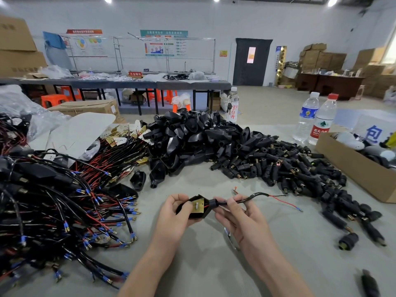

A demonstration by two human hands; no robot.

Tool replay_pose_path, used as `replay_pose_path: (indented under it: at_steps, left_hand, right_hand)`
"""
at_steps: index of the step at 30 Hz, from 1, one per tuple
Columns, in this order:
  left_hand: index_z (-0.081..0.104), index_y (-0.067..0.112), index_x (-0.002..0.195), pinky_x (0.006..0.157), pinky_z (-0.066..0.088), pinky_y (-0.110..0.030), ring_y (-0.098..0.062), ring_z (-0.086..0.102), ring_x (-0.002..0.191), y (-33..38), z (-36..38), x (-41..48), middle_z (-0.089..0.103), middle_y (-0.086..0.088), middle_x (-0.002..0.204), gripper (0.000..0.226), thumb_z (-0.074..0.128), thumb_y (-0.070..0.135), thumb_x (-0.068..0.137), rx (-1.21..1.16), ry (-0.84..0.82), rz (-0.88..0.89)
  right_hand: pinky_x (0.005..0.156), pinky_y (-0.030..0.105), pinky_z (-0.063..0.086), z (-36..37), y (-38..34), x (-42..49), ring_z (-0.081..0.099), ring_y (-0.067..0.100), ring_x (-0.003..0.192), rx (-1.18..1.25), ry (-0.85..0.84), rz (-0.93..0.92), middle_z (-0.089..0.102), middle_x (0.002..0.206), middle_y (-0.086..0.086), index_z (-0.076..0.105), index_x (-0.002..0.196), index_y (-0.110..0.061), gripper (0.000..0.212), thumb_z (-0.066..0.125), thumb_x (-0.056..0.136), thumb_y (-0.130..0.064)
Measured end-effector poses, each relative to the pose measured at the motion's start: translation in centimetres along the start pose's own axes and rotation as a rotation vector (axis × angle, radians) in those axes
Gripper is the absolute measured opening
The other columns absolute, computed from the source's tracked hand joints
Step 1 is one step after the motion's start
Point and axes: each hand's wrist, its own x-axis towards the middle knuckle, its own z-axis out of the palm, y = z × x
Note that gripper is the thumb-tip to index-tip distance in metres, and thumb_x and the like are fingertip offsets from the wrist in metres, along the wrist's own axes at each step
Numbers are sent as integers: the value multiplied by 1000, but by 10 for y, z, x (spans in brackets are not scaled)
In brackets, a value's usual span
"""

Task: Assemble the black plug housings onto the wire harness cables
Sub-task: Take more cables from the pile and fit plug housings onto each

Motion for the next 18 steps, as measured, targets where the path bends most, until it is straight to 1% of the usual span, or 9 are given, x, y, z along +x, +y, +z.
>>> replay_pose_path:
  at_steps: [3,5,6,8,10,13,15,18]
  left_hand:
    - [57,4,106,72,60,-29,-24,72,90,1,-4,1,69,-19,106,9,55,2,97,-40,-3,29]
    - [60,5,108,75,60,-30,-26,72,94,1,-6,2,70,-17,107,11,56,4,98,-71,6,41]
    - [61,6,108,74,60,-29,-25,72,94,2,-6,2,70,-16,107,12,56,4,98,-84,13,42]
    - [63,7,108,73,60,-27,-23,73,91,2,-6,4,71,-13,105,13,56,4,98,-93,21,38]
    - [64,8,108,73,60,-27,-24,73,91,2,-7,4,72,-13,103,14,56,4,98,-88,19,37]
    - [65,9,110,77,60,-30,-25,72,95,0,-8,6,72,-14,103,15,57,4,98,-71,25,37]
    - [65,10,109,79,60,-31,-24,73,94,-2,-9,8,72,-13,103,15,57,4,98,-48,44,40]
    - [65,13,108,78,61,-30,-20,73,91,-4,-12,10,72,-11,103,15,57,6,98,-25,86,67]
  right_hand:
    - [71,29,61,1,-3,3,73,31,98,13,75,62,75,107,15,58,107,-6,33,56,92,-36]
    - [66,30,61,0,-7,5,74,31,91,77,168,65,76,100,13,61,108,-7,41,46,98,-44]
    - [61,31,61,-1,-10,7,75,30,85,121,218,50,76,95,14,62,106,-7,43,43,100,-45]
    - [54,30,60,-7,-15,9,75,27,73,196,315,3,74,91,16,62,102,-6,41,40,104,-41]
    - [56,29,60,-15,-17,10,74,24,74,228,368,-31,73,94,15,61,102,-8,36,40,105,-37]
    - [58,28,60,-21,-19,10,75,22,74,258,384,-44,77,87,8,62,104,-14,26,42,106,-31]
    - [58,27,60,-23,-21,10,76,22,74,261,397,-59,77,84,7,62,105,-16,20,45,105,-27]
    - [61,27,61,-27,-23,11,75,20,74,239,430,-86,76,87,5,64,104,-16,18,48,104,-25]
